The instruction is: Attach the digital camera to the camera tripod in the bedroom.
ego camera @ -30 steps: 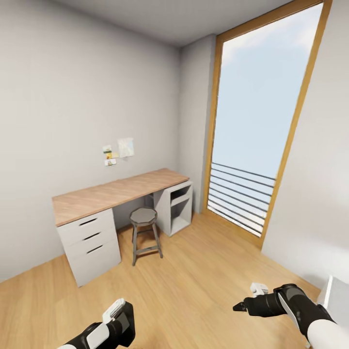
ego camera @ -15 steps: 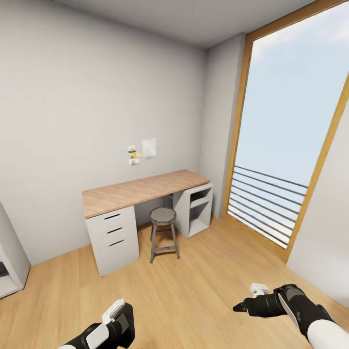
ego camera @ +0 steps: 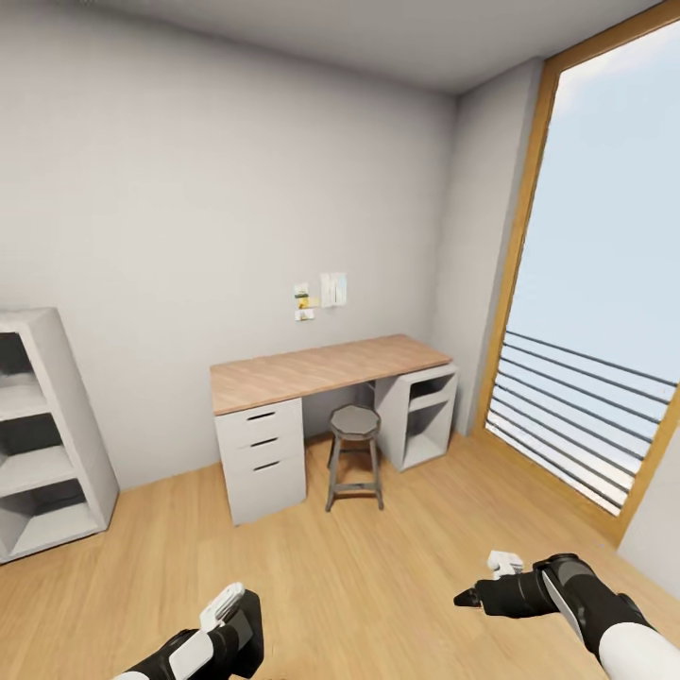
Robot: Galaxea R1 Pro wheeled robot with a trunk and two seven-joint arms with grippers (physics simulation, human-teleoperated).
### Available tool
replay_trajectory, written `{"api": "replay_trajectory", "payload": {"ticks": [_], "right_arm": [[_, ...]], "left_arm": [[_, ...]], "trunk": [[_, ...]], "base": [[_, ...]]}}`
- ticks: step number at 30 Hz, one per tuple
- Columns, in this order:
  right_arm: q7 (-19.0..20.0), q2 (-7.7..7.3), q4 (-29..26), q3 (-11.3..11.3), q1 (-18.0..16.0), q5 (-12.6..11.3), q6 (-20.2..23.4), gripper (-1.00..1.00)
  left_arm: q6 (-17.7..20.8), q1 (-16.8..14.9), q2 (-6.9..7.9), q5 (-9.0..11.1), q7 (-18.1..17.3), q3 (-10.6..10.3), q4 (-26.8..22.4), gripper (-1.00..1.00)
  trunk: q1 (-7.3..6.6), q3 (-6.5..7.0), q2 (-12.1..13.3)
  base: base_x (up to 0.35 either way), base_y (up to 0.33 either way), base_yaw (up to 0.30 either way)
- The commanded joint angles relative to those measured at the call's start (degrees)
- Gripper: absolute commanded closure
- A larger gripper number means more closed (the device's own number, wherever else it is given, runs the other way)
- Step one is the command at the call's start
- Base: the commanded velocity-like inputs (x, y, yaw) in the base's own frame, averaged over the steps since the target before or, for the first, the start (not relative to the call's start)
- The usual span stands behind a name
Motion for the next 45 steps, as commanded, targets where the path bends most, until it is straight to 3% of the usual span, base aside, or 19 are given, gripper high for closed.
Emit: {"api": "replay_trajectory", "payload": {"ticks": [1,45], "right_arm": [[0.46,0.04,-0.1,-0.47,0.0,0.59,0.31,-1.0],[-0.8,0.04,-0.01,-0.48,0.01,0.56,0.22,-1.0]], "left_arm": [[0.15,-0.04,0.04,0.41,-0.18,-0.45,0.01,1.0],[0.2,-0.04,0.14,0.58,0.32,-0.37,0.92,1.0]], "trunk": [[0.02,0.0,-0.04],[0.02,0.96,-0.04]], "base": [[0.0,0.0,0.297],[0.0,0.0,0.297]]}}
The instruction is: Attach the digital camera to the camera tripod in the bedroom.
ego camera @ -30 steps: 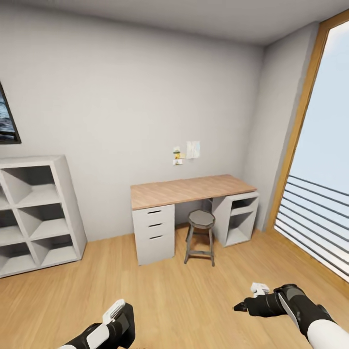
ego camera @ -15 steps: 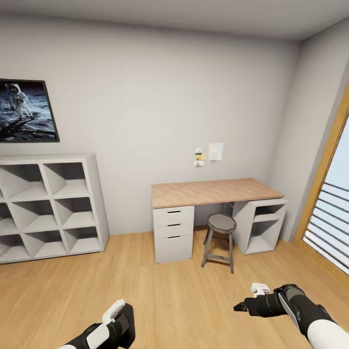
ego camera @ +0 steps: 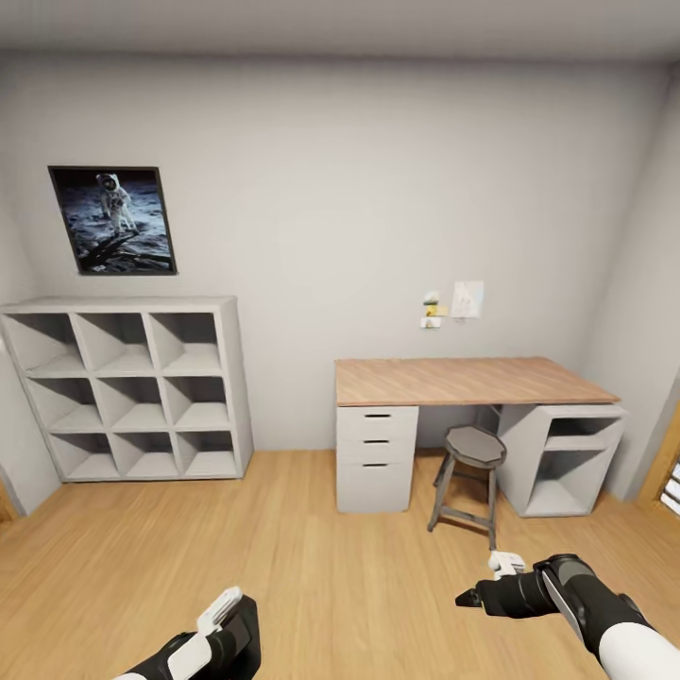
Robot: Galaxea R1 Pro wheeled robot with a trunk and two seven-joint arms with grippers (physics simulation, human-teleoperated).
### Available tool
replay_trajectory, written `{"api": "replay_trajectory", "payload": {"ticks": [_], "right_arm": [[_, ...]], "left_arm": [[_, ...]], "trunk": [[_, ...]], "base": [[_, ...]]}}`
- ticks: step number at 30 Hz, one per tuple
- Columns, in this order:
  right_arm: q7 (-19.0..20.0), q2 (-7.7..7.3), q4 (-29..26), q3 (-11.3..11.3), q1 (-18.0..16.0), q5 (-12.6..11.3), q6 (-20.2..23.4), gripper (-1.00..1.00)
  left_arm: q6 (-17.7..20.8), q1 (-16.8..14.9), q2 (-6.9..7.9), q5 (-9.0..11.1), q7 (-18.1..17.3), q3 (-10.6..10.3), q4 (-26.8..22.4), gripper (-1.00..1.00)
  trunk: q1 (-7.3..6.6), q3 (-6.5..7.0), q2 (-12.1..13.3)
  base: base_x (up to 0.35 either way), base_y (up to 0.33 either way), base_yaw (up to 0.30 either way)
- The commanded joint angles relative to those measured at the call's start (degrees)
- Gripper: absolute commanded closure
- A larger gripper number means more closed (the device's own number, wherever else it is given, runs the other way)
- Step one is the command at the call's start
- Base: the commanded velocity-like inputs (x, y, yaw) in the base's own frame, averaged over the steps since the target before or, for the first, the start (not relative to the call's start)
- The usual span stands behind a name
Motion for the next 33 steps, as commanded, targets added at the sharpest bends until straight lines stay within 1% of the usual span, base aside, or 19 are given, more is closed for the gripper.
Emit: {"api": "replay_trajectory", "payload": {"ticks": [1,33], "right_arm": [[0.46,0.04,-0.09,-0.47,0.02,0.59,0.29,-1.0],[0.46,0.04,-0.09,-0.47,0.03,0.67,0.23,-1.0]], "left_arm": [[0.19,-0.03,0.01,0.41,-0.16,-0.44,0.08,1.0],[0.23,-0.03,-0.05,0.41,-0.05,-0.48,1.19,1.0]], "trunk": [[0.02,0.0,-0.04],[0.02,0.67,-0.04]], "base": [[0.0,0.0,0.297],[0.0,0.0,0.297]]}}
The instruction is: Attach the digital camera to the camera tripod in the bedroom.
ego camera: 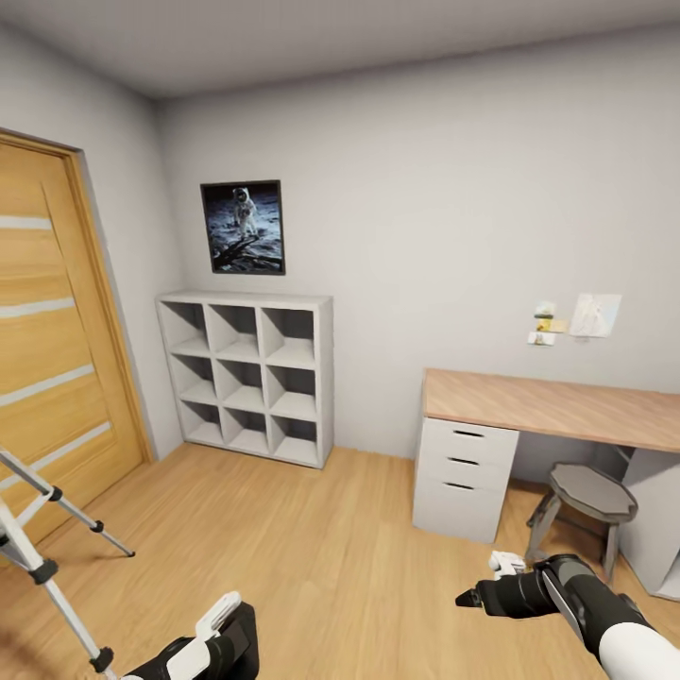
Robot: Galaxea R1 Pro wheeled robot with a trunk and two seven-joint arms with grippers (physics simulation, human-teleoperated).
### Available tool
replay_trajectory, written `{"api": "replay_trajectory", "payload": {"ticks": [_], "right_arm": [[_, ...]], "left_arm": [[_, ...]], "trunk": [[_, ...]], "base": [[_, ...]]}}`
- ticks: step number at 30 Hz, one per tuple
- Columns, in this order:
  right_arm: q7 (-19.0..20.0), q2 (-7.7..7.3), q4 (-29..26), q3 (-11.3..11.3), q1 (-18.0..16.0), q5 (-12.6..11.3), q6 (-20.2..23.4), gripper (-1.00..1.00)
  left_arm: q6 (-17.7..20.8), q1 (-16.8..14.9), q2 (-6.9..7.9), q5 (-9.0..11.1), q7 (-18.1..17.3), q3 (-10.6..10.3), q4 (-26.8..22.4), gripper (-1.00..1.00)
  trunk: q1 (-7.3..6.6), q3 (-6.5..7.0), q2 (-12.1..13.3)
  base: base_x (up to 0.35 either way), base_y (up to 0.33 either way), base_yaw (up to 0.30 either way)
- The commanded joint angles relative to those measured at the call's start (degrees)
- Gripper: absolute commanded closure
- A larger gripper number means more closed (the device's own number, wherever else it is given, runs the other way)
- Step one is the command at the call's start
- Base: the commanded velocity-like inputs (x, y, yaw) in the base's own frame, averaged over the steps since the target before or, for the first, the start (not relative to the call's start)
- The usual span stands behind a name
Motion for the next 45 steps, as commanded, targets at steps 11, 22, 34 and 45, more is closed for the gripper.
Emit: {"api": "replay_trajectory", "payload": {"ticks": [11,22,34,45], "right_arm": [[0.46,0.04,-0.09,-0.47,-0.01,0.61,0.31,-1.0],[0.53,0.04,-0.09,-0.45,0.0,0.61,0.33,-1.0],[0.53,-0.02,0.06,-0.54,0.0,0.28,0.34,-1.0],[0.6,-0.1,0.98,-0.64,0.0,0.0,0.32,-1.0]], "left_arm": [[0.19,-0.02,-0.02,0.4,-0.15,-0.46,-0.01,1.0],[0.11,-0.02,-0.05,0.2,-0.15,-0.5,-0.13,1.0],[0.26,-0.02,-0.29,-0.17,-0.47,-0.59,-0.43,1.0],[0.61,-0.02,-0.4,0.02,-0.57,-0.51,-0.12,1.0]], "trunk": [[0.02,0.21,-0.04],[0.02,0.44,-0.04],[0.02,0.49,-0.04],[0.02,0.49,-0.04]], "base": [[0.0,0.0,0.297],[0.0,0.0,0.295],[0.082,0.0,0.056],[0.31,0.0,0.001]]}}
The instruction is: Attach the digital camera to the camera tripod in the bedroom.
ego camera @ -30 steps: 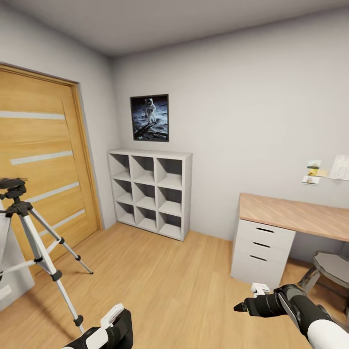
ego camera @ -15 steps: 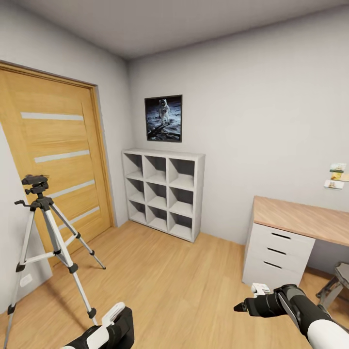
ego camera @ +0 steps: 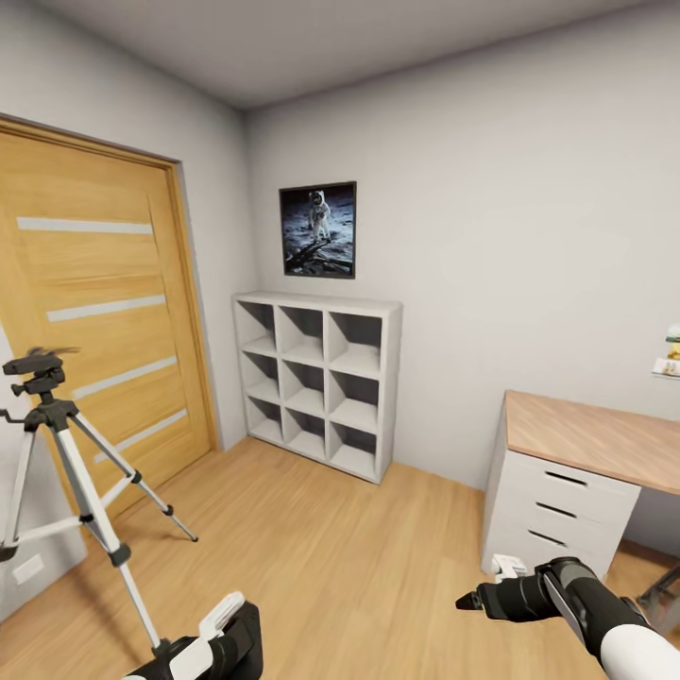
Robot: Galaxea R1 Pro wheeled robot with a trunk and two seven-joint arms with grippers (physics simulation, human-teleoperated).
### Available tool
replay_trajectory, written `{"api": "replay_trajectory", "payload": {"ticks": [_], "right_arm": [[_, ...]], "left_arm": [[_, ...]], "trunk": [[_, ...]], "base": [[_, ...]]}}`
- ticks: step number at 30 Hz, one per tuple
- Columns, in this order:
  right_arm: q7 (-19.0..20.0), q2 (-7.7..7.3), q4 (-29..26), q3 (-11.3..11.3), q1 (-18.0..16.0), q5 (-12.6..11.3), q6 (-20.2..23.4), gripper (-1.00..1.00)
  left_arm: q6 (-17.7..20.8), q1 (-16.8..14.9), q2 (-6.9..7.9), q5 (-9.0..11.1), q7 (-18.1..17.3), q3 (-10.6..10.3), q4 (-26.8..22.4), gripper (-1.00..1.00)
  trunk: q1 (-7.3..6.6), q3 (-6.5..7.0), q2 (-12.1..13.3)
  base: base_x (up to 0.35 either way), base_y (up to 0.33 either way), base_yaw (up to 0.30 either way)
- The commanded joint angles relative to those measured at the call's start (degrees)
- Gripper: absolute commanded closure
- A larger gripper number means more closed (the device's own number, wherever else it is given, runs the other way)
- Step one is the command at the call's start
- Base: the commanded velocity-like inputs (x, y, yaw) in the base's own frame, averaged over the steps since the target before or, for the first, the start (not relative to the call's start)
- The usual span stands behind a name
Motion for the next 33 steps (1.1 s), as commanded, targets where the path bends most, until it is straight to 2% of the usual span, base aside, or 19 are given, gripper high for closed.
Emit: {"api": "replay_trajectory", "payload": {"ticks": [1,33], "right_arm": [[0.44,0.04,-0.07,-0.48,0.0,0.6,0.29,-1.0],[0.32,0.25,-0.22,-0.22,0.01,1.4,0.35,-1.0]], "left_arm": [[0.12,-0.03,0.01,0.43,-0.18,-0.45,0.03,1.0],[0.22,-0.03,-0.08,0.54,0.06,-0.45,0.05,1.0]], "trunk": [[0.05,-0.02,-0.03],[0.05,-0.02,-0.03]], "base": [[0.321,0.0,0.0],[0.322,0.0,0.0]]}}
